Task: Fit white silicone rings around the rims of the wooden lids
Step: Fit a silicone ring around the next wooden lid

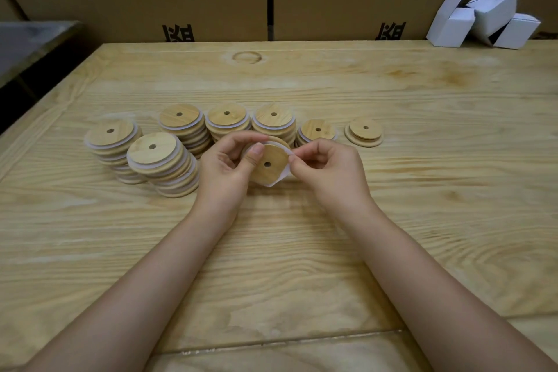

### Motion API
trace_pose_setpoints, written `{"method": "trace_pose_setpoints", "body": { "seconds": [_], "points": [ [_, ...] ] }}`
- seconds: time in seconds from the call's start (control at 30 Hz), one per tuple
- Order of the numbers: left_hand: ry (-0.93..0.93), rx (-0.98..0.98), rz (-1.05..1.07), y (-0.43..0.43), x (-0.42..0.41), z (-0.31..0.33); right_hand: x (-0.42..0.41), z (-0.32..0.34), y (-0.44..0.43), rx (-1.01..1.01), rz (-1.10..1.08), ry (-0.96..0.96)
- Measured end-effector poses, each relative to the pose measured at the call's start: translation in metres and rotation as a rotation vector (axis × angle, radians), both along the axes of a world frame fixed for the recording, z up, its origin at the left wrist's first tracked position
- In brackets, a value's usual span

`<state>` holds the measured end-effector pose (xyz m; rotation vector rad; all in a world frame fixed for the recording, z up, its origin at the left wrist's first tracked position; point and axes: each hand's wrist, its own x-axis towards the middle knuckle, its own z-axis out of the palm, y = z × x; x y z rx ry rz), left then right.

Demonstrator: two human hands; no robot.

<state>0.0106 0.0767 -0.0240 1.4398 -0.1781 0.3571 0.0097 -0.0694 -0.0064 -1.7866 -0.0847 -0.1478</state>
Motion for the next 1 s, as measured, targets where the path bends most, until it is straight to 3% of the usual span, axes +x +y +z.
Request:
{"method": "trace_pose_setpoints", "body": {
  "seconds": [0.23,0.53,0.67,0.87,1.0],
  "points": [
    [0.077,-0.144,-0.063,0.005,0.001,0.000,0.003,0.007,-0.007,0.150,0.136,0.093],
    [0.166,-0.008,-0.163,0.005,0.003,0.000,0.004,0.007,-0.009,0.190,0.080,0.049],
    [0.204,0.030,-0.156,-0.002,0.001,-0.002,0.004,0.005,-0.006,0.064,0.032,-0.049],
    [0.197,-0.057,-0.126,-0.003,0.001,-0.001,-0.004,-0.001,0.002,-0.361,-0.091,-0.406],
    [0.201,-0.092,-0.104,-0.003,0.002,-0.001,-0.003,0.000,0.001,-0.403,-0.101,-0.405]
  ]
}}
